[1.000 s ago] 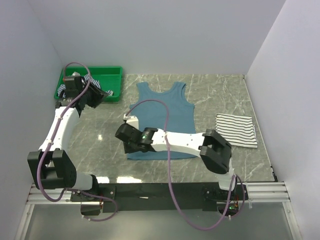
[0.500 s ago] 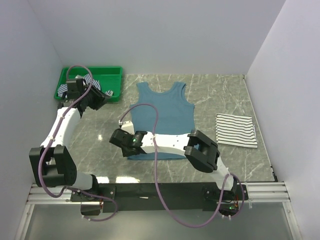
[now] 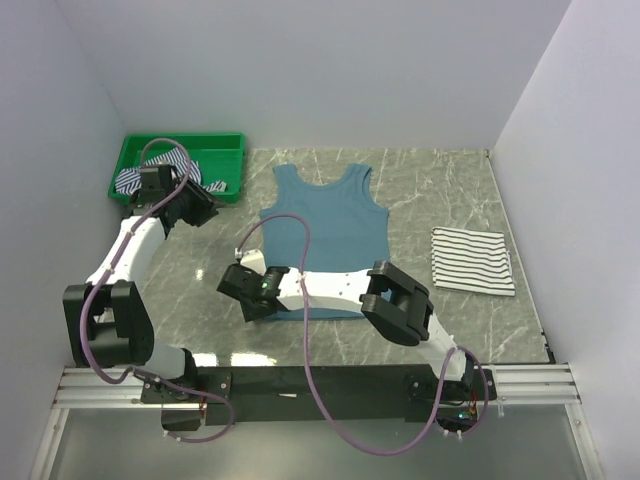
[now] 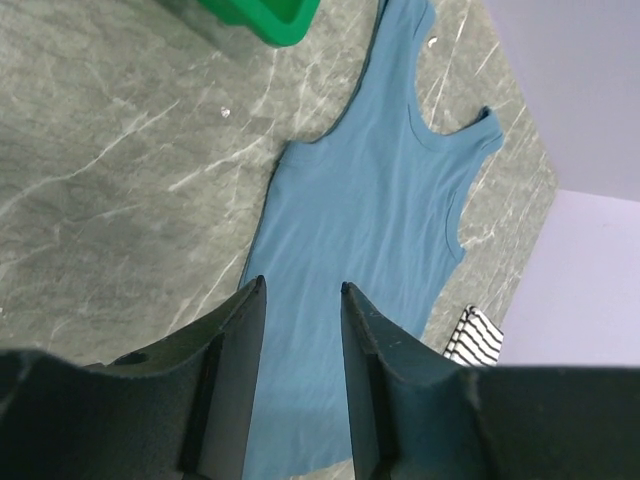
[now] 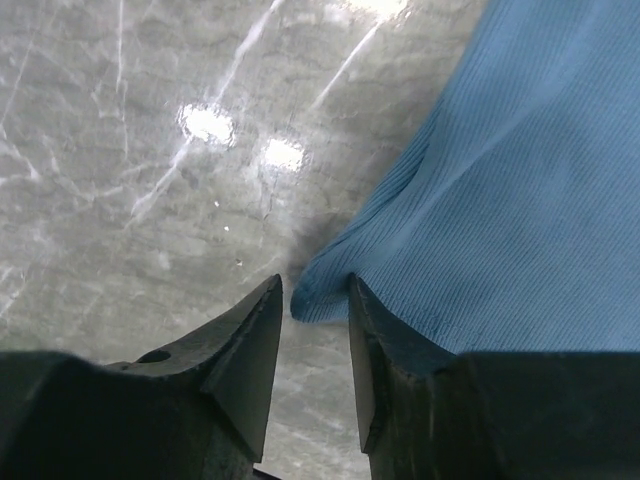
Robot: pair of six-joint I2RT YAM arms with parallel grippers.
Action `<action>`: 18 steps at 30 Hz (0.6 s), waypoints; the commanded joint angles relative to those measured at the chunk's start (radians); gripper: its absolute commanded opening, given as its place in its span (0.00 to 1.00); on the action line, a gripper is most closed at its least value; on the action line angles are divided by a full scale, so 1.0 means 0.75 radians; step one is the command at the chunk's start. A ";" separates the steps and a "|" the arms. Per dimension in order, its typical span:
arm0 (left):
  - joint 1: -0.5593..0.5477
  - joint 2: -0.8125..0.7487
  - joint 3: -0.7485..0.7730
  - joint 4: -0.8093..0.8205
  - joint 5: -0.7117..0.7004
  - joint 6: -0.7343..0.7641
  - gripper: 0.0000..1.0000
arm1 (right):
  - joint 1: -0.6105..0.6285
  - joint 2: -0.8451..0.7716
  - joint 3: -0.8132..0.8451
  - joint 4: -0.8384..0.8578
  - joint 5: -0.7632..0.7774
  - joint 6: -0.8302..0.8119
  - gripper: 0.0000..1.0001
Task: Fold and stack the tank tops
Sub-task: Flatten the tank top out, then fold the tank top
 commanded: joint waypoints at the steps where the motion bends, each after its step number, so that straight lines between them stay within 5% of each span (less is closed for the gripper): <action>1: 0.004 0.021 -0.027 0.068 0.041 -0.022 0.41 | 0.021 0.015 0.015 0.003 -0.006 -0.013 0.41; 5: -0.018 0.044 -0.060 0.103 0.043 -0.053 0.40 | 0.023 0.038 0.009 -0.007 -0.037 -0.036 0.38; 12: -0.088 0.066 -0.138 0.144 -0.006 -0.077 0.43 | 0.019 -0.131 -0.276 0.154 -0.137 -0.110 0.00; 18: -0.192 0.087 -0.238 0.250 -0.043 -0.106 0.47 | 0.005 -0.438 -0.651 0.395 -0.327 -0.144 0.00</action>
